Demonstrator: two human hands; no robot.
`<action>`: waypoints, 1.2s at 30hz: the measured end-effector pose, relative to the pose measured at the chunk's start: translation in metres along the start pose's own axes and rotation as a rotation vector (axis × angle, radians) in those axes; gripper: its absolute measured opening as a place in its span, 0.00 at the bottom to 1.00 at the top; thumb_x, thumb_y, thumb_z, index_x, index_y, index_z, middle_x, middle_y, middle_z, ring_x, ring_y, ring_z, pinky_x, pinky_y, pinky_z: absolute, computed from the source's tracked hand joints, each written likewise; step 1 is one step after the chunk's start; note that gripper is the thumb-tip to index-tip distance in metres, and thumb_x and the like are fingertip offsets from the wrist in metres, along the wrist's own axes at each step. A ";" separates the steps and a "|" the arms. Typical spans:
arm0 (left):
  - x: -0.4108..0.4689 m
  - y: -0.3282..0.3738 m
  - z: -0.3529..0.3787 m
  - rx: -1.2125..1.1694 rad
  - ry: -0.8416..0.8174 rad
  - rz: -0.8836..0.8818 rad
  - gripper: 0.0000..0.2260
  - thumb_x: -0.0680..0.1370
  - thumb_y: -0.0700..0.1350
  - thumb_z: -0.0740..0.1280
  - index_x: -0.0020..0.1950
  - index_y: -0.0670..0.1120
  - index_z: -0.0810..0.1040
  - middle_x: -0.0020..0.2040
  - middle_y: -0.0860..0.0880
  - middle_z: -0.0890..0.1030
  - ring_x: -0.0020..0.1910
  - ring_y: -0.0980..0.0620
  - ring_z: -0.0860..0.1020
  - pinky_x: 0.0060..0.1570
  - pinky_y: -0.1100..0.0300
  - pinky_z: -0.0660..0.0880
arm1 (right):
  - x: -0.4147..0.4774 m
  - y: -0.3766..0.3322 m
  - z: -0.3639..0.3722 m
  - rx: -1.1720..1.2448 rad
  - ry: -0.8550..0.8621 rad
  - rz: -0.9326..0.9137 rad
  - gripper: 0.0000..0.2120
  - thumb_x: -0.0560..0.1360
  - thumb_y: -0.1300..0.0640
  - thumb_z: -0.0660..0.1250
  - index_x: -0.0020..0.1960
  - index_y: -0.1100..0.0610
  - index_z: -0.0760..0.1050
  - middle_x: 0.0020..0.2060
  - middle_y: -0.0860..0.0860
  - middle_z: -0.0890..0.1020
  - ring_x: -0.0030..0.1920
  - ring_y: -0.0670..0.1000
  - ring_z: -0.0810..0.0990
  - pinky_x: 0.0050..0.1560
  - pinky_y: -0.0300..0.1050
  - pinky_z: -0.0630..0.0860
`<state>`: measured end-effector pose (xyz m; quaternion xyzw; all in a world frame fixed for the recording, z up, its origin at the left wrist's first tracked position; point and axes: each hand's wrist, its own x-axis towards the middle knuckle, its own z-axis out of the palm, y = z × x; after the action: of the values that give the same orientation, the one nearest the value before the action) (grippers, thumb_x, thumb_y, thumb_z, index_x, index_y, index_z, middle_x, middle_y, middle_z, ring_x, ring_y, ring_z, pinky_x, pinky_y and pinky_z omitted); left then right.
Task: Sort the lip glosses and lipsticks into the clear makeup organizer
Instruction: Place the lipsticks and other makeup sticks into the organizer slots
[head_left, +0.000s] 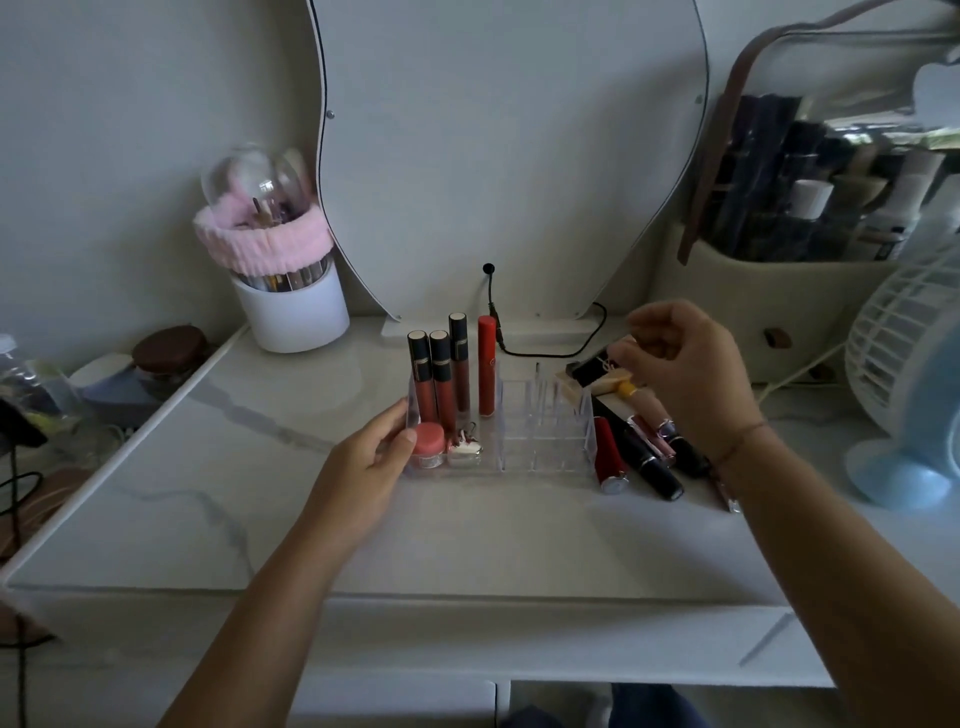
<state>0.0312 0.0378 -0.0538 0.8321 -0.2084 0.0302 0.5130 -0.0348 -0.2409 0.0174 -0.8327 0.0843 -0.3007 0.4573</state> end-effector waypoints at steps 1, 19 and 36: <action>0.000 0.000 0.000 -0.005 -0.003 0.001 0.25 0.80 0.43 0.61 0.50 0.79 0.69 0.47 0.81 0.74 0.50 0.81 0.71 0.46 0.83 0.64 | 0.005 0.000 0.001 0.010 -0.014 0.002 0.14 0.68 0.56 0.72 0.51 0.50 0.72 0.42 0.46 0.81 0.42 0.42 0.81 0.43 0.34 0.79; -0.002 0.000 0.001 -0.032 -0.007 0.021 0.23 0.80 0.42 0.61 0.54 0.76 0.67 0.47 0.83 0.72 0.52 0.81 0.70 0.46 0.83 0.63 | 0.014 -0.016 -0.001 -0.225 -0.330 -0.135 0.11 0.69 0.57 0.72 0.51 0.54 0.78 0.40 0.45 0.82 0.40 0.41 0.81 0.42 0.24 0.74; -0.002 -0.003 0.001 -0.014 -0.006 -0.002 0.21 0.80 0.43 0.61 0.56 0.73 0.67 0.47 0.81 0.74 0.51 0.81 0.70 0.45 0.84 0.62 | 0.007 -0.004 0.010 -0.360 -0.427 -0.168 0.13 0.70 0.59 0.70 0.54 0.51 0.79 0.41 0.41 0.80 0.41 0.40 0.79 0.46 0.30 0.76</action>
<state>0.0306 0.0385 -0.0568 0.8288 -0.2092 0.0257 0.5183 -0.0239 -0.2347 0.0196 -0.9490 -0.0311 -0.1356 0.2829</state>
